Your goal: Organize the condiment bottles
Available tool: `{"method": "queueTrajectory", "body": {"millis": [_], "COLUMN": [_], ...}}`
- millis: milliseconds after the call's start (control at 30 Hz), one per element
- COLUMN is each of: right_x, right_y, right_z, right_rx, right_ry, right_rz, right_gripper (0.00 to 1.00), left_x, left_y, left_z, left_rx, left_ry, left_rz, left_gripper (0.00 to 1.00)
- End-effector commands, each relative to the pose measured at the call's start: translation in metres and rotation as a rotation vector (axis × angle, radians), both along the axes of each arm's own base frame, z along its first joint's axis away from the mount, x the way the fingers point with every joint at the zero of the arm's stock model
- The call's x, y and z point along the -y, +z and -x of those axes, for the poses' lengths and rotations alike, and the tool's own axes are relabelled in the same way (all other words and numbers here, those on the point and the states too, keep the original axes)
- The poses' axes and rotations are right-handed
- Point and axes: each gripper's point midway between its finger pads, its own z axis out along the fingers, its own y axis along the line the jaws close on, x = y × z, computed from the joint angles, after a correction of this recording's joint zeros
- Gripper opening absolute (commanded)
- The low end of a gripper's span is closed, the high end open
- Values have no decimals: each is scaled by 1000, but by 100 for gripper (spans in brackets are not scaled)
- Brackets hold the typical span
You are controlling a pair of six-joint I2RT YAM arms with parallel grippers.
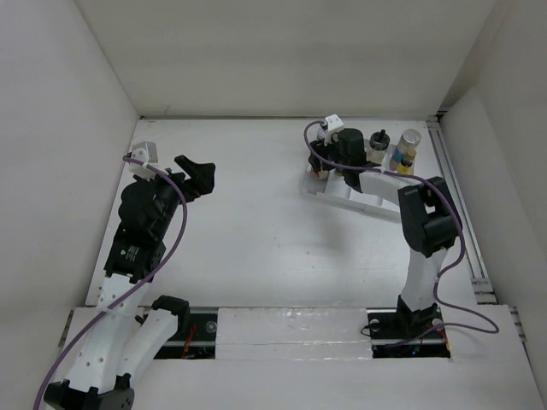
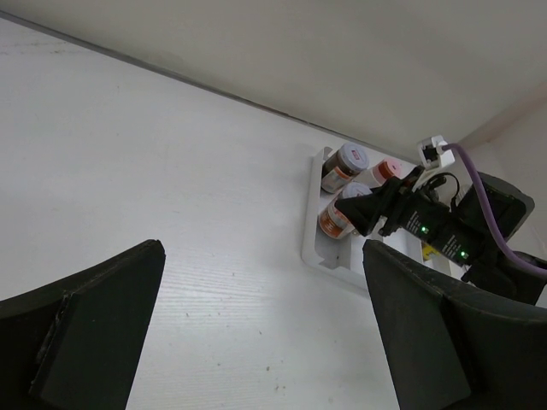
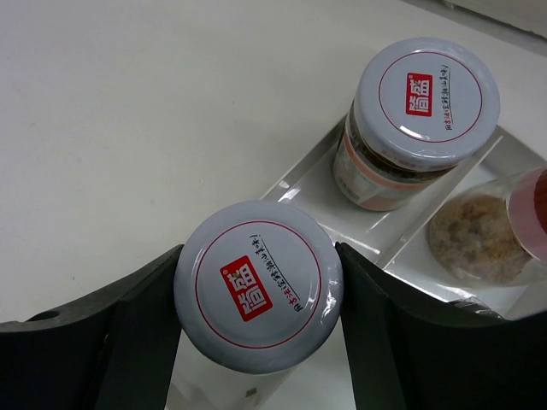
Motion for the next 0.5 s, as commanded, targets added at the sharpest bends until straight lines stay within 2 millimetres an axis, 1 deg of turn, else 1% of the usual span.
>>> {"method": "queueTrajectory", "body": {"millis": [0, 33, 67, 100, 133, 200, 233, 267, 300, 333, 367, 400, 467], "right_x": [-10, -14, -16, -16, -16, -16, -16, -16, -16, -15, -15, -21, -20], "right_y": [42, 37, 37, 37, 37, 37, 42, 48, 48, 53, 58, 69, 80], "right_z": [-17, -14, -13, -13, -13, -13, -12, -12, -12, -9, -9, -5, -2], "right_rx": [155, 147, 146, 146, 142, 141, 150, 159, 159, 166, 174, 187, 200], "right_ry": [5, 14, 23, 23, 20, 20, 20, 20, 20, 20, 20, 37, 37], "right_rz": [-47, -44, -47, -47, -55, -55, -58, -61, -61, -64, -67, -85, -90], "right_gripper": [57, 60, 63, 66, 71, 76, 78, 83, 86, 89, 93, 95, 97], "left_x": [2, 2, 2, 2, 2, 2, 2, 2, 2, 2, 2, 2, 2], "left_y": [19, 19, 19, 19, 19, 19, 19, 19, 19, 19, 19, 19, 19], "left_z": [-1, -1, -1, -1, -1, -1, -1, -1, -1, -1, -1, -1, -1], "left_rx": [65, 65, 65, 65, 65, 65, 65, 65, 65, 65, 65, 65, 65], "left_ry": [-13, -13, -13, -13, -13, -13, -13, -13, -13, -13, -13, -13, -13], "left_rz": [7, 7, 7, 7, 7, 7, 7, 7, 7, 7, 7, 7, 7], "left_gripper": [98, 98, 98, 98, 98, 98, 98, 98, 98, 99, 99, 99, 99]}}
